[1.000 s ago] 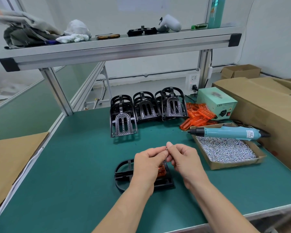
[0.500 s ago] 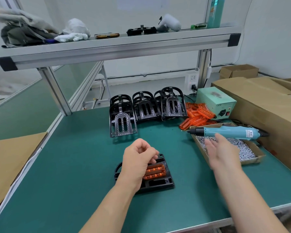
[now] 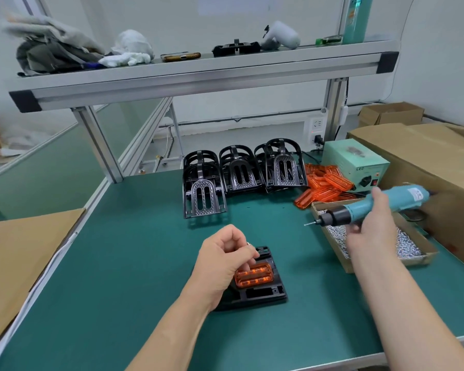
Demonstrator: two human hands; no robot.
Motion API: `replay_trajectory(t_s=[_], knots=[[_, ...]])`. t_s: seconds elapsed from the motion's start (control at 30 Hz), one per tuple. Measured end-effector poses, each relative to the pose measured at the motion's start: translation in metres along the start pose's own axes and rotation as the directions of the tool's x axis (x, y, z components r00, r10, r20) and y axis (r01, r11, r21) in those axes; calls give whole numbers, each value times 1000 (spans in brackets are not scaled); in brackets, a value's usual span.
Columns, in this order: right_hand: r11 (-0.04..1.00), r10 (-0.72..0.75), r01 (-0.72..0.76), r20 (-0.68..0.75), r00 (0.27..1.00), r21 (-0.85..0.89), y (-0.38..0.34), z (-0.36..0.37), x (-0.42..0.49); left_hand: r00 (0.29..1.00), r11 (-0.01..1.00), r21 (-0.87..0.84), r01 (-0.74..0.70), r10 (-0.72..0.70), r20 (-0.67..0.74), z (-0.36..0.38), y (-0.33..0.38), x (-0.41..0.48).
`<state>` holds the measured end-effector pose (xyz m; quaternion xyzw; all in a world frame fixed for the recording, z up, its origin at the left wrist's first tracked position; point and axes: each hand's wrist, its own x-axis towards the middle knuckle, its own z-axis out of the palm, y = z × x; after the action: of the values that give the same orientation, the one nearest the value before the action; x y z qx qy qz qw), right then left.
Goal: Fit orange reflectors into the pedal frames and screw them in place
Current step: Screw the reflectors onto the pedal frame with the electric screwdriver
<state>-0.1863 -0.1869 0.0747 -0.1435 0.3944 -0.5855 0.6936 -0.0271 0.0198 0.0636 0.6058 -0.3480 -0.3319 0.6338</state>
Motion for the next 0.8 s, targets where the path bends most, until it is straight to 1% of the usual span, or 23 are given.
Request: replay_trajectory(t_s=[0.07,0.13,0.2,0.3,0.37,0.47,0.53,0.6,0.63,0.67,0.73,0.77,0.8], knots=[[997,-42,35,100,994,72,1,5,-14,1000,1000,-2,-5,5,6,0,-3,0],[994,-60,40,204,977,100,3,10,-27,1000,1000,13,-6,6,13,1,-4,0],[996,-41,16,301,953,85,6,14,-35,999,1000,26,-5,4,34,2,-6,0],[999,32,-41,423,906,11,11,17,-45,999,999,50,18,-20,48,4,-10,-1],[998,56,-53,448,892,-20,15,19,-51,997,999,18,50,-51,52,5,-12,-3],[999,45,-39,420,906,-22,22,25,-56,996,997,-21,75,-74,42,5,-14,-5],[1000,22,-16,398,917,-19,25,29,-58,997,997,36,63,-64,44,4,-15,-7],[1000,-3,4,375,927,-2,28,32,-59,998,985,171,33,-42,48,4,-16,-8],[1000,-17,14,361,932,12,30,33,-60,999,958,286,-4,-10,48,3,-18,-9],[999,-35,28,346,938,26,31,35,-60,998,904,423,-62,44,52,3,-19,-9],[997,-77,66,321,944,46,33,37,-60,982,724,665,-182,165,90,5,-20,-11],[995,-101,92,316,943,45,35,38,-60,971,646,730,-225,207,116,6,-19,-12],[992,-129,124,320,939,35,38,38,-61,963,595,763,-253,229,140,7,-17,-13]])
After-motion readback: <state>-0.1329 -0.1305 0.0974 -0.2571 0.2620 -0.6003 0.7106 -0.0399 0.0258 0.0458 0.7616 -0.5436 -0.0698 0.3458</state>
